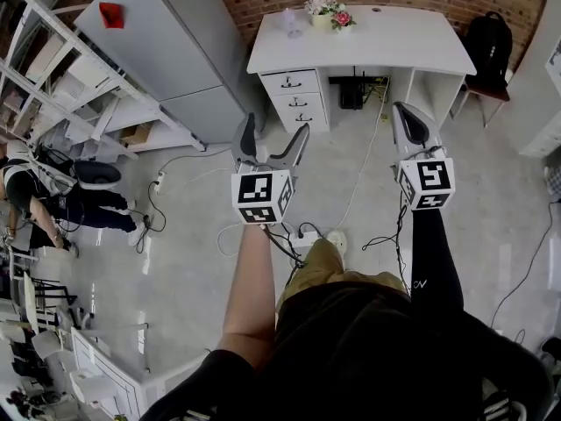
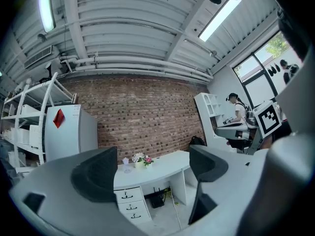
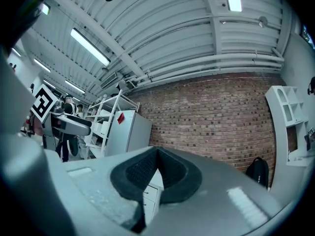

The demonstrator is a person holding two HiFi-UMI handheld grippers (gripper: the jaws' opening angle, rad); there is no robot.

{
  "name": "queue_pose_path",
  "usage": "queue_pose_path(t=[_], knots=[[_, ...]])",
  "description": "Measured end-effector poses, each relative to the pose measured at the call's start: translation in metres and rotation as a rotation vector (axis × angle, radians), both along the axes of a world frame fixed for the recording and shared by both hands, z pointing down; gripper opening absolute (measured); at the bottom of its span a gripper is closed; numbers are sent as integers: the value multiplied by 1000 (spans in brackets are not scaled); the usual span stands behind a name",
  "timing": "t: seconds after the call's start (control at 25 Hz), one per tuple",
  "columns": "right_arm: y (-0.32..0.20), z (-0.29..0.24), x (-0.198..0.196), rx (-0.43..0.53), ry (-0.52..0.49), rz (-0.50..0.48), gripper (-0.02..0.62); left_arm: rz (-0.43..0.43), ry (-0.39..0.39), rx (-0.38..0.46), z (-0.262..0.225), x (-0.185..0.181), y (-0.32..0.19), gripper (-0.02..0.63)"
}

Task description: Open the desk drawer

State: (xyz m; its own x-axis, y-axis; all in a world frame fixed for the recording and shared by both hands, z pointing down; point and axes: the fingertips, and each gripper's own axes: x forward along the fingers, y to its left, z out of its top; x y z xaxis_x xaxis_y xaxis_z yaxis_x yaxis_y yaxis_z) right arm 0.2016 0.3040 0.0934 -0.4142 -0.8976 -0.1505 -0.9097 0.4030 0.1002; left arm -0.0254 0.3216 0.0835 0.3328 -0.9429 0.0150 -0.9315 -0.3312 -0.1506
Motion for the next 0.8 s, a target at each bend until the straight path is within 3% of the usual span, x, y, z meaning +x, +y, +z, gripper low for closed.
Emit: queue_pose_path(t=[0.44, 0.8], knots=[[-32, -8, -7, 23, 12, 10, 0, 17, 12, -13, 11, -8, -33, 454], [-86, 5, -14, 25, 7, 12, 0, 13, 33, -15, 27, -20, -90, 454]])
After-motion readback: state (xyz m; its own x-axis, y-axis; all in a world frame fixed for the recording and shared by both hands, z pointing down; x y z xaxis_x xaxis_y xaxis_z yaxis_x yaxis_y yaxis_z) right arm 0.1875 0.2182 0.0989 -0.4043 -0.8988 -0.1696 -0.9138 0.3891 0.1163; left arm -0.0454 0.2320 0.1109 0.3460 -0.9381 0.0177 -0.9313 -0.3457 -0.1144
